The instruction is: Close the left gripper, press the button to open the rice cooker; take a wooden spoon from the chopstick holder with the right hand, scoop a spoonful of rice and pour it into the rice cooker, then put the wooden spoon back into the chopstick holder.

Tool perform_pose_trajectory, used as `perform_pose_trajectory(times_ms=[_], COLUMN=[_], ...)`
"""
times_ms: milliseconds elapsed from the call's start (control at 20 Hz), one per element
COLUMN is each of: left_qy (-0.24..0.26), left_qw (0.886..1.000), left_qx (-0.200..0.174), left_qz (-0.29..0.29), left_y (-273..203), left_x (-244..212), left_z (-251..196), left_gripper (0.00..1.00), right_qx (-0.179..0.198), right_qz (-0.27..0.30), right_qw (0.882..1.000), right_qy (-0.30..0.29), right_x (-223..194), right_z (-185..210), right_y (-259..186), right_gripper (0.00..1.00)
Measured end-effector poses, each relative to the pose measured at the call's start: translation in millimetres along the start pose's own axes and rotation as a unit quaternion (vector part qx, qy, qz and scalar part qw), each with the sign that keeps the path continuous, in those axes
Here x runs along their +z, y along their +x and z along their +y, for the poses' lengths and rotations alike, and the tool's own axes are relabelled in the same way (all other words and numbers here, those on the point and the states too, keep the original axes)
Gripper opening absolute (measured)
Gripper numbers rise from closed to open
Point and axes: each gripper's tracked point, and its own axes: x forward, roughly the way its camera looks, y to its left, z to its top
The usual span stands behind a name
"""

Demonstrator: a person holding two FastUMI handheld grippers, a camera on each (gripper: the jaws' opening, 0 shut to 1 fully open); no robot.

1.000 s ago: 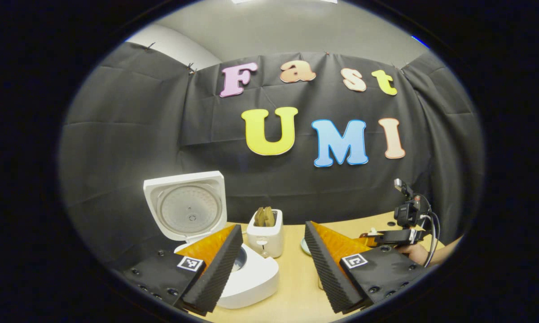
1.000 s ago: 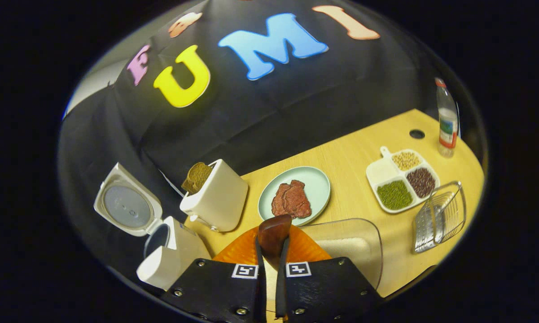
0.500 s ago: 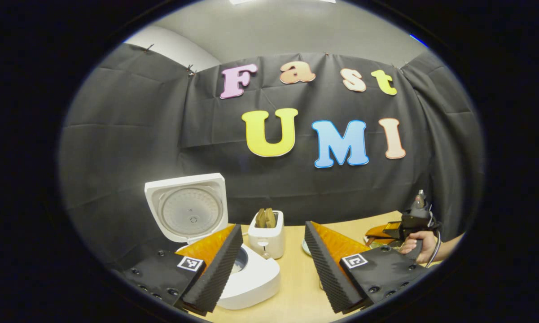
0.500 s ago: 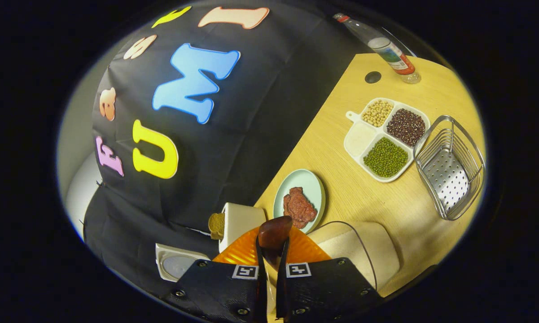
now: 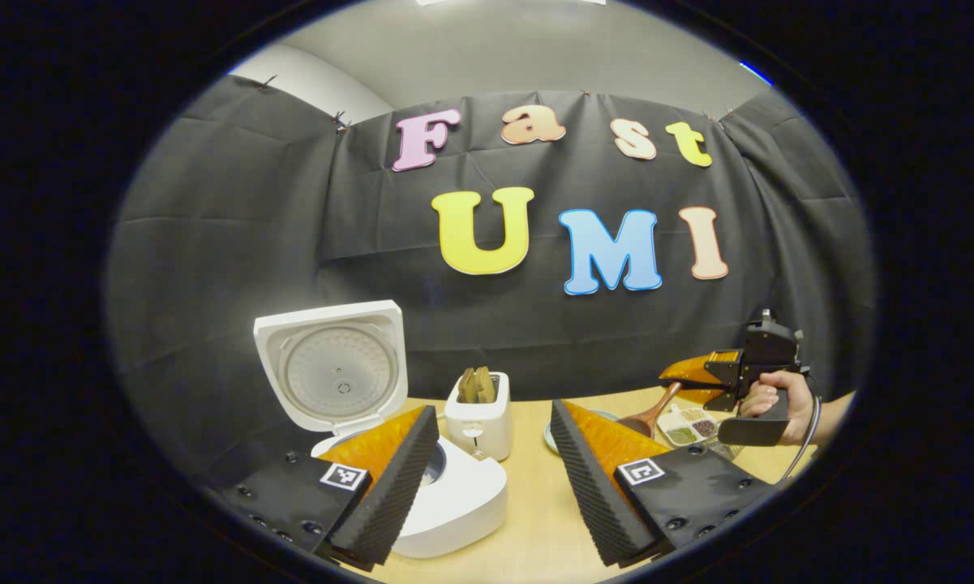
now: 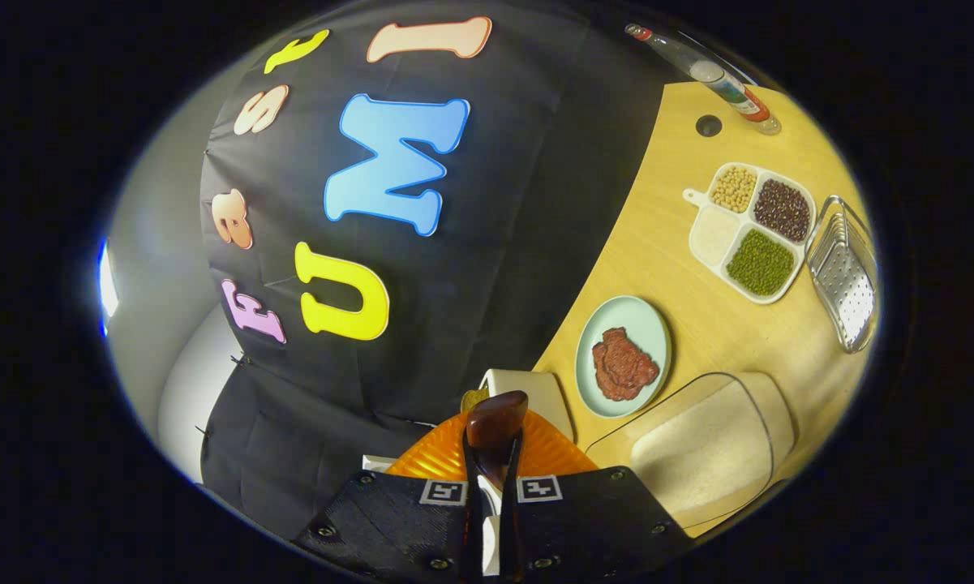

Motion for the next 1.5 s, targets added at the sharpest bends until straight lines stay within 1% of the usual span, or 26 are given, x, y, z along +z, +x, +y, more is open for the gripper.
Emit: perform_pose_trajectory(times_ms=[150,200,300,350,400,550,650,700,750,850,900,1000,1050,1100,1200,1250,1350,1400,1450,1500], left_qy=[-0.004,-0.001,-0.002,-0.005,-0.007,-0.014,-0.016,-0.019,-0.021,-0.024,-0.027,-0.029,-0.027,-0.025,-0.027,-0.031,-0.043,-0.049,-0.050,-0.048], left_qw=[1.000,1.000,1.000,0.999,0.999,0.999,0.998,0.998,0.997,0.997,0.997,0.997,0.997,0.996,0.996,0.995,0.994,0.994,0.993,0.993], left_qx=[0.012,0.018,0.028,0.033,0.038,0.052,0.061,0.065,0.069,0.076,0.077,0.076,0.078,0.081,0.090,0.094,0.098,0.099,0.102,0.104], left_qz=[0.001,0.005,0.010,0.010,0.009,0.006,0.006,0.005,0.005,0.003,0.003,0.003,0.005,0.007,0.010,0.011,0.012,0.012,0.013,0.015], left_y=[-6.9,-8.9,-14.1,-17.2,-20.6,-30.2,-33.7,-36.8,-39.8,-42.9,-44.4,-46.9,-47.6,-50.3,-55.9,-56.4,-62.1,-64.1,-66.9,-69.4], left_x=[-8.0,-12.2,-18.7,-20.0,-19.9,-23.1,-24.6,-24.3,-24.5,-25.2,-26.5,-28.7,-32.5,-34.9,-37.8,-39.0,-41.9,-42.1,-44.8,-47.3], left_z=[17.7,25.6,40.7,47.4,53.7,71.2,82.2,87.5,90.8,98.1,101.0,103.1,107.4,111.1,118.8,122.0,124.3,125.0,125.6,127.0], left_gripper=[0.97,0.92,1.00,1.00,0.96,0.97,0.97,0.92,0.97,0.97,1.00,0.92,0.96,0.92,0.92,0.96,0.96,0.92,0.92,0.96], right_qx=[0.020,0.026,0.041,0.049,0.058,0.078,0.084,0.086,0.088,0.090,0.090,0.090,0.090,0.088,0.080,0.075,0.064,0.058,0.053,0.049], right_qz=[0.016,0.022,0.038,0.046,0.054,0.077,0.092,0.099,0.106,0.119,0.125,0.135,0.136,0.138,0.145,0.149,0.158,0.161,0.165,0.168], right_qw=[1.000,0.999,0.998,0.997,0.996,0.993,0.992,0.991,0.990,0.989,0.988,0.987,0.986,0.986,0.984,0.983,0.980,0.977,0.974,0.968], right_qy=[0.013,0.014,0.020,0.026,0.033,0.038,0.031,0.027,0.023,0.014,0.007,-0.012,-0.023,-0.035,-0.060,-0.074,-0.106,-0.126,-0.147,-0.177], right_x=[-18.9,-27.7,-45.2,-55.1,-65.1,-95.3,-115.2,-124.2,-132.2,-147.6,-156.6,-169.0,-174.1,-180.5,-194.3,-201.2,-217.9,-225.8,-233.8,-242.2], right_z=[23.3,31.7,49.7,59.1,68.4,91.2,105.2,110.8,116.0,123.0,126.4,130.2,132.5,132.6,130.4,127.8,122.9,120.4,118.0,115.6], right_y=[11.6,16.4,27.4,33.1,40.0,65.1,79.8,87.9,96.8,112.0,118.9,131.0,137.1,143.5,156.3,164.0,177.8,183.1,187.8,191.2], right_gripper=[0.08,0.07,0.08,0.08,0.07,0.08,0.08,0.08,0.08,0.08,0.08,0.08,0.08,0.08,0.08,0.08,0.08,0.08,0.08,0.08])
